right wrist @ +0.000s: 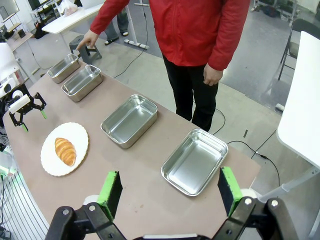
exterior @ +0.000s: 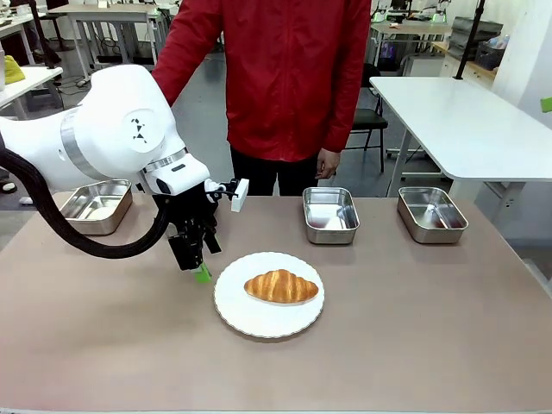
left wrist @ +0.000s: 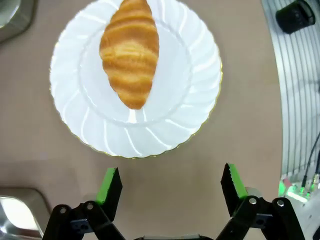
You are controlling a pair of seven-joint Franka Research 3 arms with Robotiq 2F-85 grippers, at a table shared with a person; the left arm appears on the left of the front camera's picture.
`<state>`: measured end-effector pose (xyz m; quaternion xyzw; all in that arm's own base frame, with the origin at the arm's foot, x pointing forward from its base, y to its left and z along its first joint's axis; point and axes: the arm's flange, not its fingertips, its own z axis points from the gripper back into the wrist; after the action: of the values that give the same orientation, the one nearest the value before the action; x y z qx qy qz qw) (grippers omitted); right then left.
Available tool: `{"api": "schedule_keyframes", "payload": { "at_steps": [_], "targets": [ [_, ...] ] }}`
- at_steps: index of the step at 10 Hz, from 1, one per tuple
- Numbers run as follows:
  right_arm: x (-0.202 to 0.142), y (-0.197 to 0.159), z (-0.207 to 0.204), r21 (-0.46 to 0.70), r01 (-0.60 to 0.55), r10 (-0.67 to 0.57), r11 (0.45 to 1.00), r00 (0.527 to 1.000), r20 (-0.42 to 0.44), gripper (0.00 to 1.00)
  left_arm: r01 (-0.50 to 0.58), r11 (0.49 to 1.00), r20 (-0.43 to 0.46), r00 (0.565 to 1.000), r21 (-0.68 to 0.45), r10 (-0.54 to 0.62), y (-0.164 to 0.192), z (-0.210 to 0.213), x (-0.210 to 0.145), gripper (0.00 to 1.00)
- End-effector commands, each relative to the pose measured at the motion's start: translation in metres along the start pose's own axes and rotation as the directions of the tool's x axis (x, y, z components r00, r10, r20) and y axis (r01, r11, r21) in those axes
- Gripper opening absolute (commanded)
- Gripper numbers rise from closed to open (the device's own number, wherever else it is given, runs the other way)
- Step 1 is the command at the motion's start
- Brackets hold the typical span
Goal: Place the bread in the container.
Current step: Place the Butter Roll into the Airtight Container indicated by the human.
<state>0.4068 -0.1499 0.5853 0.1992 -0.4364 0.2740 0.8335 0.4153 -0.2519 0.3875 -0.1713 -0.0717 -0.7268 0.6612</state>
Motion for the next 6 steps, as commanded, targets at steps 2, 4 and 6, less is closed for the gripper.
{"api": "schedule_keyframes", "payload": {
  "at_steps": [2,4,6],
  "targets": [
    [0.000,0.000,0.000,-0.002,0.001,-0.001,1.000,1.000,0.004,1.00,0.056,0.992,0.032,0.998,0.115,-0.060,-0.012,-0.004,0.034,1.00],
    [0.000,0.000,0.000,-0.002,0.001,-0.001,1.000,1.000,0.004,1.00,0.147,0.983,0.004,0.989,0.114,-0.149,-0.013,-0.019,0.064,1.00],
    [0.000,0.000,0.000,-0.002,0.001,-0.001,1.000,1.000,0.004,1.00,0.175,0.976,-0.033,0.984,0.131,-0.172,-0.007,-0.047,0.088,1.00]
  ]
}}
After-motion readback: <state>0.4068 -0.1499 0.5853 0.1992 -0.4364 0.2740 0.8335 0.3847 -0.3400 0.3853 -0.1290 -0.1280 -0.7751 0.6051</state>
